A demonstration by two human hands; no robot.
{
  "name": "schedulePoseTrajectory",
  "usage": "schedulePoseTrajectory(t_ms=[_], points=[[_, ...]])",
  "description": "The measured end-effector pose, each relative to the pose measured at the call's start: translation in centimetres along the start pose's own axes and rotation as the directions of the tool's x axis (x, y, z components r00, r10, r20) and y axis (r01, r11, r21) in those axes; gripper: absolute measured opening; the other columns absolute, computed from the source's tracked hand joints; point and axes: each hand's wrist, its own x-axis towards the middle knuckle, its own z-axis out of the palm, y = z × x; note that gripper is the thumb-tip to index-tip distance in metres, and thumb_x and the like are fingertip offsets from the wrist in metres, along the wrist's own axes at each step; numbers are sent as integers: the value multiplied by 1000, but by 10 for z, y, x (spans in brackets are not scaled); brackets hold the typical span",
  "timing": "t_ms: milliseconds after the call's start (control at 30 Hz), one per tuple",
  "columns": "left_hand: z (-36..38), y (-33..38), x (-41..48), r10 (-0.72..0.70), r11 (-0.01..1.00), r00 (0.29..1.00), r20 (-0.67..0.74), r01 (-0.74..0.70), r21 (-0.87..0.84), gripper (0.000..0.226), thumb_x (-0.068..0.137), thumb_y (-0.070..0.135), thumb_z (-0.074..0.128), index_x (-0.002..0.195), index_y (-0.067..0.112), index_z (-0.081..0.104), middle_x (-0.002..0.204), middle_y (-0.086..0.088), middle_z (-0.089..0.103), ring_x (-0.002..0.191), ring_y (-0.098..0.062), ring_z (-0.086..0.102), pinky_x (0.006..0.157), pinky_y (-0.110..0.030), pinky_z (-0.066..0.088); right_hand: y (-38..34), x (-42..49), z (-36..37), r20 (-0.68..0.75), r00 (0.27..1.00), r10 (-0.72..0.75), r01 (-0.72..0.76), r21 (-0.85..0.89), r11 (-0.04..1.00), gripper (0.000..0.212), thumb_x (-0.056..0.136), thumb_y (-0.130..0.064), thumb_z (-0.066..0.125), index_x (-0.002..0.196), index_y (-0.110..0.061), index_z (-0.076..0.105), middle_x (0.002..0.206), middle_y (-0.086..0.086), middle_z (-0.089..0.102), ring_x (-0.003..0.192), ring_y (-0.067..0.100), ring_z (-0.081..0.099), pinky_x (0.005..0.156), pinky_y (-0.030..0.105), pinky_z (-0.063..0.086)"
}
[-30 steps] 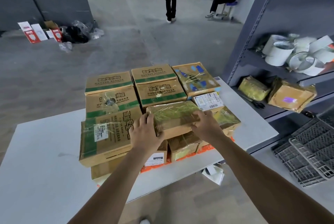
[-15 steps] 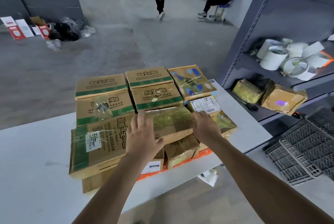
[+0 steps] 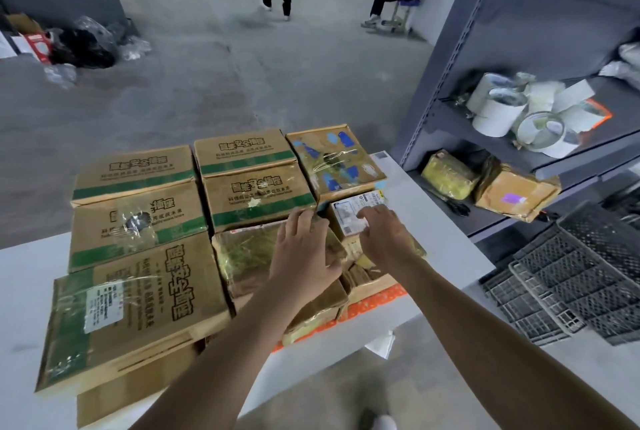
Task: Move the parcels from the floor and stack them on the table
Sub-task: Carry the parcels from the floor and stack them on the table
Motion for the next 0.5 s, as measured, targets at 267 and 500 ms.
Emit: schedulePoseTrajectory(t_ms=[267,500], points=[[25,35,47,-294,955,955,-45,295,17,58,94,45,44,144,20,30,152,-10,24,146,-30,9,119,-50,12,64,59,-1,66,997,-29,13,231,973,27,95,-19,48,122,-12,47,112,14,60,101,33,58,77,37,46],[47,39,55,-471,881,880,-61,473,29,64,94,52,39,148,20,28,159,-9,14,148,-25,5,121,-44,1,90,79,4,168,961,-218,119,459,880,27,96,-17,52,122,-18,46,109,1,59,85,16,55,62,26,44]])
